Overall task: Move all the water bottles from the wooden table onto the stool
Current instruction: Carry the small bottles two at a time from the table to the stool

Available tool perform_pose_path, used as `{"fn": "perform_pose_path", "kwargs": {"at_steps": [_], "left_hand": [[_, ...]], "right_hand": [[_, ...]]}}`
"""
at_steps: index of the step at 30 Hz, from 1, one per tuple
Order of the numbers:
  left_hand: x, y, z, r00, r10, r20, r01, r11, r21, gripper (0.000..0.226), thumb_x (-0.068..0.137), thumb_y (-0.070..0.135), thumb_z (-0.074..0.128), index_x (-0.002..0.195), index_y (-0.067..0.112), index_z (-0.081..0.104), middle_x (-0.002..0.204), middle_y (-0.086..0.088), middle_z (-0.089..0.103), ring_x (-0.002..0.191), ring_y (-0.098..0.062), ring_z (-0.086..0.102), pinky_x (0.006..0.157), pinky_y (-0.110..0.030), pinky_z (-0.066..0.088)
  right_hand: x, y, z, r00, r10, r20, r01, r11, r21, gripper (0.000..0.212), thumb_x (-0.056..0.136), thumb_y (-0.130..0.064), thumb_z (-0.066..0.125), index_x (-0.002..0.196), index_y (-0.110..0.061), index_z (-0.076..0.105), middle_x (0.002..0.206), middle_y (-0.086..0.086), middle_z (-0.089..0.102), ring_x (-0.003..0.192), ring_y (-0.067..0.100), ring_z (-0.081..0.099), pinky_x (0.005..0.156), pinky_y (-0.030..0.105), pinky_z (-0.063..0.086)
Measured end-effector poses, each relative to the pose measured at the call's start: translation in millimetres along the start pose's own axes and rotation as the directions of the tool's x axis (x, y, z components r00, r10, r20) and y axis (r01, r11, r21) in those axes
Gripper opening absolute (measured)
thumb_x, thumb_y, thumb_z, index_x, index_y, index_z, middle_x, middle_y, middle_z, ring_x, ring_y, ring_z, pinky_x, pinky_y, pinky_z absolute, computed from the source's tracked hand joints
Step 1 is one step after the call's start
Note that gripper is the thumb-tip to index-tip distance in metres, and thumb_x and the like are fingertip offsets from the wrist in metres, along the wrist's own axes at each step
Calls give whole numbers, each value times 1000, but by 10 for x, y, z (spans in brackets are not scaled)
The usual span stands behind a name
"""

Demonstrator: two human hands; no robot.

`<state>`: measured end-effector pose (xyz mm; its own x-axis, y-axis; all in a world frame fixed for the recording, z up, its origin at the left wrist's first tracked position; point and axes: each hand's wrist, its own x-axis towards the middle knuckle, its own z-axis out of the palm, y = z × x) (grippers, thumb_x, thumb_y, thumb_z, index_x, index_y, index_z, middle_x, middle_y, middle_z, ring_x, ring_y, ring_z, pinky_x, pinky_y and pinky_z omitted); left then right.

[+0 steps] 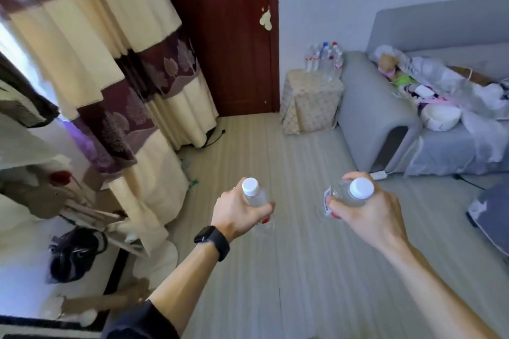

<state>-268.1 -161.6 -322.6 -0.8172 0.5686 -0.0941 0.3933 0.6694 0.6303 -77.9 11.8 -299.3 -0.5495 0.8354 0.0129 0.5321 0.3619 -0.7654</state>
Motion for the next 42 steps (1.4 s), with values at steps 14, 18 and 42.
{"fn": "perform_pose_path", "kwargs": {"at_steps": [14,18,42], "left_hand": [[2983,893,99,993,72,-98,-71,997,6,49,63,74,60,88,33,60,78,14,69,76,-8,66,71,-34,58],[3941,1089,150,993,106,-59,-104,994,37,48,64,75,57,87,33,59,76,14,66,76,-12,65,69,-32,56],[8690,2998,1157,998,46,-36,-44,999,32,62,64,88,48,95,35,62,81,13,69,79,-11,67,73,-37,60]], "right_hand": [[3032,-384,177,998,-48,-44,47,998,-37,47,68,-46,83,105,-29,61,89,1,74,99,28,67,77,33,51],[3894,-469,315,998,-30,-56,26,997,-68,48,67,-50,82,106,-30,61,91,1,75,101,27,68,79,35,52],[9119,-245,223,999,-43,-26,40,994,-97,46,71,-53,79,103,-24,64,94,3,75,101,31,66,76,33,49]]}}
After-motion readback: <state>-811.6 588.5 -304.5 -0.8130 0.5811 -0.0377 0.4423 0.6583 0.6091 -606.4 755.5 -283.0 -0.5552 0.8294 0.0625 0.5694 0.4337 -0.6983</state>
